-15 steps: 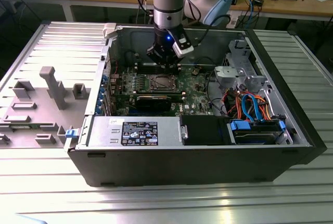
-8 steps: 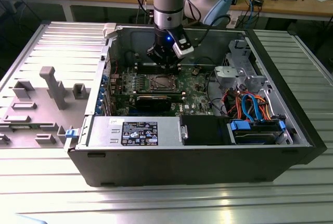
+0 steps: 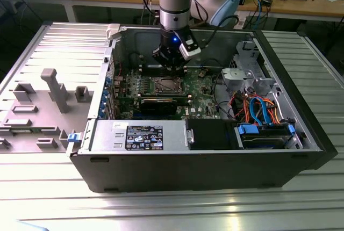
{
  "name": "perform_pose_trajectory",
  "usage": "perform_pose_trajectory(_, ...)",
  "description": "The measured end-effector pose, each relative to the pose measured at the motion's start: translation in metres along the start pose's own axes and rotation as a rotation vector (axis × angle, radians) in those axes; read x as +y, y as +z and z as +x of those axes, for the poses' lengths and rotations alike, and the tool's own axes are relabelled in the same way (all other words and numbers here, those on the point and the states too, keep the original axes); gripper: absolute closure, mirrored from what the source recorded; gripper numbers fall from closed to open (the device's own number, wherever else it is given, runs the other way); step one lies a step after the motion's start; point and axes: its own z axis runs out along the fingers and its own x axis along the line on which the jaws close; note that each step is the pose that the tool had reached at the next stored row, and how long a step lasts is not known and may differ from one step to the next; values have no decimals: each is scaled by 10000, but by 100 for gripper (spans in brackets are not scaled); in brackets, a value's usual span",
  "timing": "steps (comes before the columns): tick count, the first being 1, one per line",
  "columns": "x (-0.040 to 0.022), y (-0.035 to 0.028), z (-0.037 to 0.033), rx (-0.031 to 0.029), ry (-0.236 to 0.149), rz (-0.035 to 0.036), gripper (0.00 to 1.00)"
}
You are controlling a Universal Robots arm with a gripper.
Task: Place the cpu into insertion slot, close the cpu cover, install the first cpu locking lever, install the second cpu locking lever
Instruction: 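Install the first cpu locking lever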
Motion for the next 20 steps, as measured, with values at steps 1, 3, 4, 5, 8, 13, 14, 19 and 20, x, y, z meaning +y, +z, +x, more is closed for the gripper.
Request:
perform_pose_trajectory(1,0,2,0,0,0,1,89)
perform_pose_trajectory(3,0,4,4,0,1,2,89)
perform_pose_trajectory(4,1,5,13,-1,0,-1,89)
perform_pose_trajectory(5,1,4,19,-1,0,-1,89)
perform_pose_trajectory(8,0,3,24,2,-2,1,89)
perform_pose_trajectory(13,0,4,24,1,-2,59,89)
perform_pose_trajectory(14,0,4,23,0,-4,68,89)
perform_pose_trajectory(19,0,13,6,4,-13,241,89)
perform_pose_trajectory(20,-1,23,6,4,-14,250,89)
